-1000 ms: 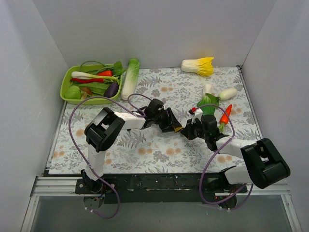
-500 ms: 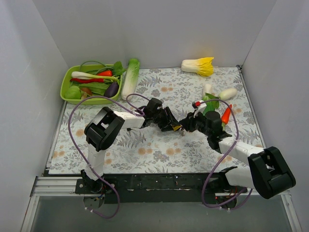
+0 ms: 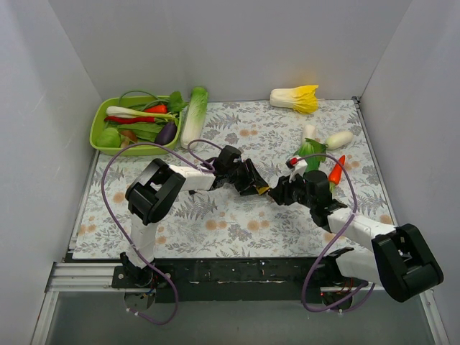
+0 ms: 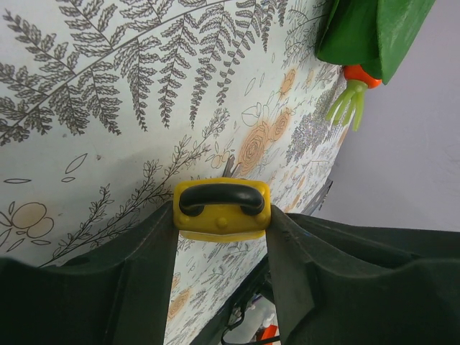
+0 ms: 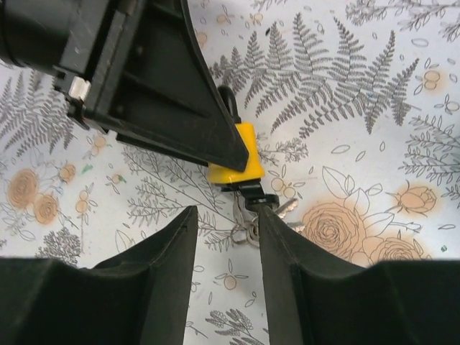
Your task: Unlock with the key
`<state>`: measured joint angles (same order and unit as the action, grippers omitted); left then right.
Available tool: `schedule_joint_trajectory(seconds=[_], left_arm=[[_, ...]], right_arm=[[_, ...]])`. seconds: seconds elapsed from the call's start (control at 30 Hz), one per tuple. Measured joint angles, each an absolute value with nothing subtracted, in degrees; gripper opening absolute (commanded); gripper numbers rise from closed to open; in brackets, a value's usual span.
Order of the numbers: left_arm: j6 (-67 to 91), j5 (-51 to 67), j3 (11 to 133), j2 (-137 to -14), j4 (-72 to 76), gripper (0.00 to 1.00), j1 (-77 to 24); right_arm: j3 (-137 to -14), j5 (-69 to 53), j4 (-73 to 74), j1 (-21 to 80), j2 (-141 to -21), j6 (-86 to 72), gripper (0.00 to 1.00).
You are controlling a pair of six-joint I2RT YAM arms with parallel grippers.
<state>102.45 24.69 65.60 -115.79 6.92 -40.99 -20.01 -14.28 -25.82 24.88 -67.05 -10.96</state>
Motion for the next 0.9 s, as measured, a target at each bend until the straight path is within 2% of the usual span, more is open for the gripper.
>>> schedule_joint_trajectory(seconds=[0.3, 0.63, 0.9], left_arm=[[102.4, 24.9, 65.6, -115.8, 7.0, 0.0, -41.0], [102.4, 25.1, 65.6, -115.9, 7.1, 0.0, -40.9], [102.4, 25.6, 65.6, -116.0, 7.3, 0.0, -40.8]], right_arm=[[-18.9, -14.0, -24.8, 24.9, -69.0, -10.6, 0.5], [-18.9, -13.6, -25.8, 24.9, -74.2, -10.1, 0.39], [-18.9, -14.1, -27.7, 24.9, -75.6, -9.6, 0.37]])
